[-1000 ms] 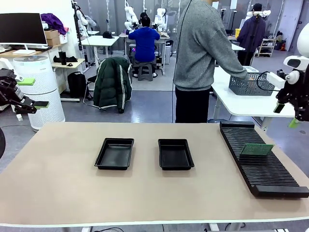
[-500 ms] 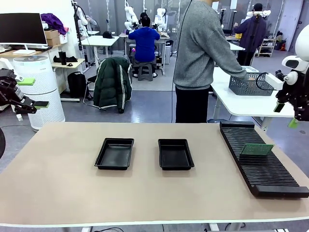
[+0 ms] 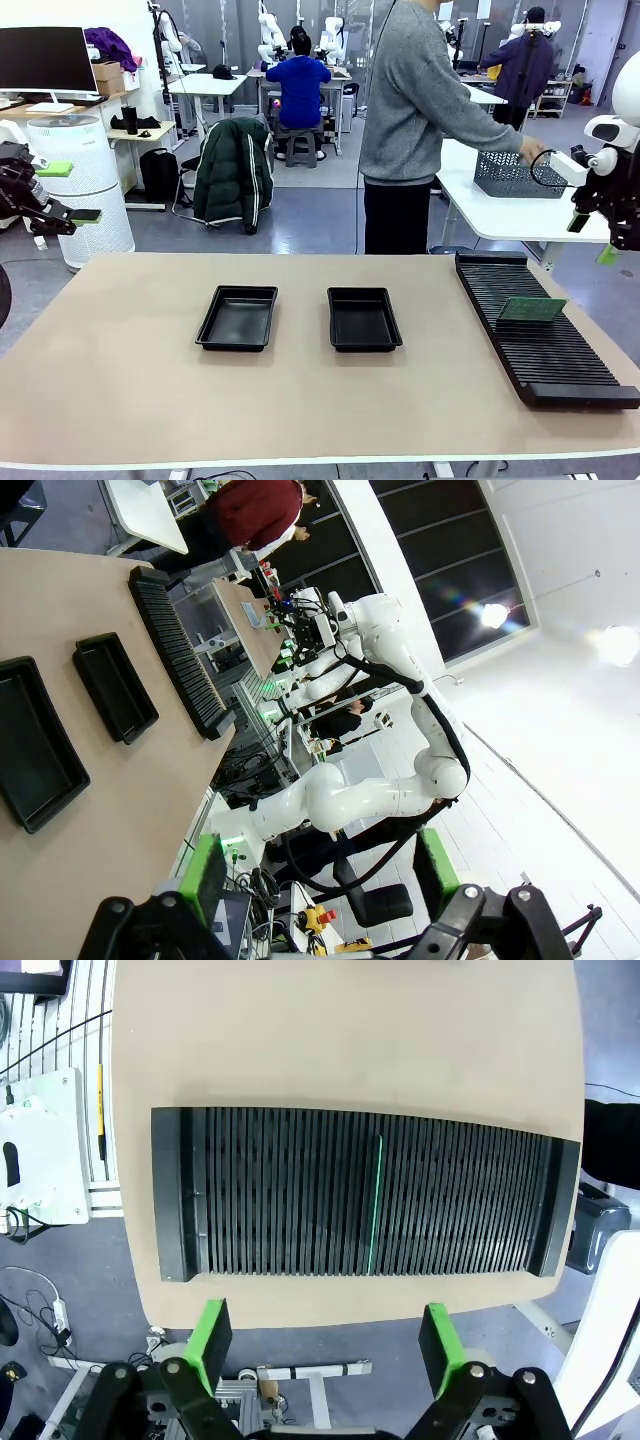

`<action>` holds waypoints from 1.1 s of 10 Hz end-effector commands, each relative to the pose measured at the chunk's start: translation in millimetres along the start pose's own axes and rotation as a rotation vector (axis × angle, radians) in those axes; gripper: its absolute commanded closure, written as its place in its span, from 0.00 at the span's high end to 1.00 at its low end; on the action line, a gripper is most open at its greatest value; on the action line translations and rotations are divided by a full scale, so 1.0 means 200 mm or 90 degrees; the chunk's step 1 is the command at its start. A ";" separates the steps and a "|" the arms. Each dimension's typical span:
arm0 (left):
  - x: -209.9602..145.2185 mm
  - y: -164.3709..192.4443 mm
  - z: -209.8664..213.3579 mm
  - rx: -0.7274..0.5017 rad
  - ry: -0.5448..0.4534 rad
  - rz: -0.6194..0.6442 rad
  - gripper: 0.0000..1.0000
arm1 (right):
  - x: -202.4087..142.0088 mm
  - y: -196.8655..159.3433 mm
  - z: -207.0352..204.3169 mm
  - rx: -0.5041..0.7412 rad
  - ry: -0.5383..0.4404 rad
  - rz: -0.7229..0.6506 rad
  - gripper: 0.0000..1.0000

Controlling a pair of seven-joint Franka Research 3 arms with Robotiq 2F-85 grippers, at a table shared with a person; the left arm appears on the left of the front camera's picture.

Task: Inspect and transfer BCBs to ESD trays.
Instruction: Pick up the Blank PCB from the PCB Rack and place it in the left ESD tray.

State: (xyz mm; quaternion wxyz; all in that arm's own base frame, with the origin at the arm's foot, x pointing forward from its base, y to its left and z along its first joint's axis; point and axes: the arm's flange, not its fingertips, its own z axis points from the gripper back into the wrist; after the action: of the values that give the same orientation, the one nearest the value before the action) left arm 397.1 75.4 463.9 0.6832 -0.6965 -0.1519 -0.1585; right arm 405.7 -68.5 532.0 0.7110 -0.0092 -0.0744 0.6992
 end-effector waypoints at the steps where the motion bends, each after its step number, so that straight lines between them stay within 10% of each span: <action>1: -0.01 -0.01 0.00 0.005 -0.008 -0.003 1.00 | -0.02 -0.01 -0.05 -0.034 -0.011 0.004 1.00; 11: -0.01 -0.01 0.00 0.005 -0.008 -0.003 1.00 | -0.09 -0.05 -0.51 -0.081 -0.020 0.068 1.00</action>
State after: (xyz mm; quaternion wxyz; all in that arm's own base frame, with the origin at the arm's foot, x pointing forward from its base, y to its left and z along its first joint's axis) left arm 397.1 75.4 463.9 0.6832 -0.6965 -0.1519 -0.1585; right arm 423.4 -77.0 442.3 0.6838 -0.0486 -0.1067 0.7201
